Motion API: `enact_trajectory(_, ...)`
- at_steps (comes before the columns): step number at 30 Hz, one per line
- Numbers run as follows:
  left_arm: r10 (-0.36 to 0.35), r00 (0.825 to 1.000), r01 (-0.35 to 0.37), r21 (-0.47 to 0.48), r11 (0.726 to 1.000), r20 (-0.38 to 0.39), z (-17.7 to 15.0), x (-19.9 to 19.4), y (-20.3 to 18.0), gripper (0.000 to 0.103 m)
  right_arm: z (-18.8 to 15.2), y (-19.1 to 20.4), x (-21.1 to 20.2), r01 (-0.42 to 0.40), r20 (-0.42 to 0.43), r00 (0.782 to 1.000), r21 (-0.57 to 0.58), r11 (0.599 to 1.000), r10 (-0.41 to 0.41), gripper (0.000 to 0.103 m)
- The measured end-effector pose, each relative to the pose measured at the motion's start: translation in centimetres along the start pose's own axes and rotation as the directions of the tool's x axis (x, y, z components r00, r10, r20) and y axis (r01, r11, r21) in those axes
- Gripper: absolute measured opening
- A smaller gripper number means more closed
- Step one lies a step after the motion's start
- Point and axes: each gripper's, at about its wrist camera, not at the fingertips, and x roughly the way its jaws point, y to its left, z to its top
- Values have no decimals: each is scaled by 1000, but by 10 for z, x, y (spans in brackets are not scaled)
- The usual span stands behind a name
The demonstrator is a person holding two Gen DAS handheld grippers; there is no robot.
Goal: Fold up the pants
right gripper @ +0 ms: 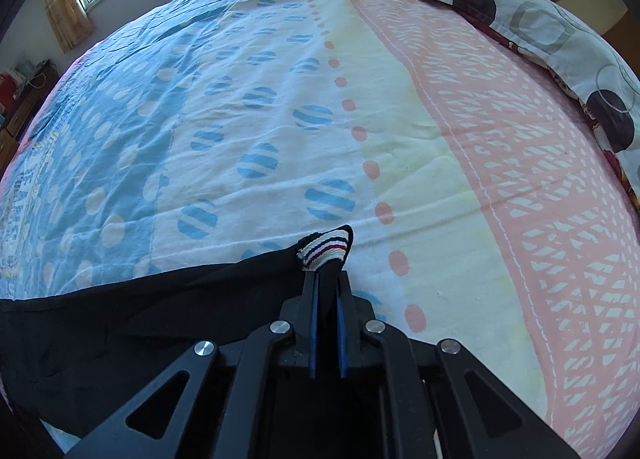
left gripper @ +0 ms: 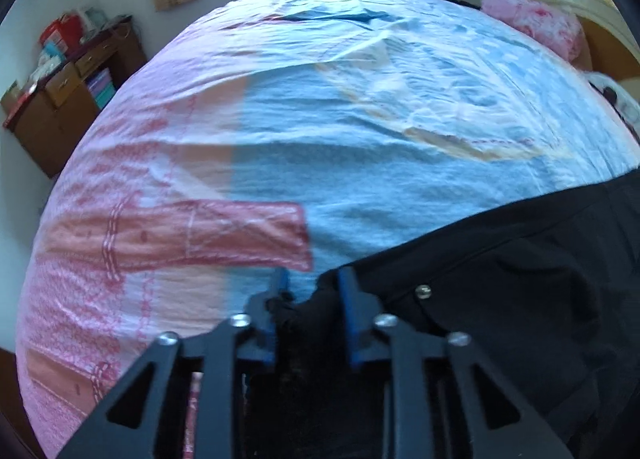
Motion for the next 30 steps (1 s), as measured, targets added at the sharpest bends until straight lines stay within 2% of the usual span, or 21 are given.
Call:
enact_trajectory(3, 26, 999, -26, 22, 999, 20, 4, -15, -7, 20, -1, 0, -15, -4, 37, 999, -2, 1000, 4, 5)
enact_trajectory(6, -6, 996, 7, -20, 1000, 88, 8, -43, 0, 20, -7, -4, -44, -32, 100, 994, -1, 999, 32, 5)
enact_trajectory(9, -46, 983, 54, -40, 998, 176, 0, -76, 9, 20, -20, -12, -88, -78, 184, 980, -11, 997, 79, 5)
enact_trajectory(12, -88, 961, 106, -56, 993, 261, -16, -109, 16, 20, -41, -20, -127, -110, 255, 960, -25, 994, 113, 5)
enact_trajectory(16, -148, 916, 179, -49, 983, 373, -53, -151, 22, 20, -87, -36, -174, -156, 330, 930, -46, 987, 162, 5)
enact_trajectory(18, -180, 899, 208, -30, 978, 399, -79, -168, 22, 20, -113, -45, -192, -168, 349, 921, -50, 984, 175, 5)
enact_trajectory(20, -205, 891, 229, -11, 973, 405, -102, -178, 21, 20, -146, -55, -209, -176, 362, 914, -55, 983, 184, 5)
enact_trajectory(24, -241, 893, 250, 27, 968, 381, -149, -183, 16, 20, -200, -70, -227, -198, 361, 909, -60, 978, 206, 5)
enact_trajectory(30, -236, 919, 227, 65, 972, 314, -207, -161, 5, 20, -273, -75, -217, -135, 272, 950, -84, 987, 153, 5)
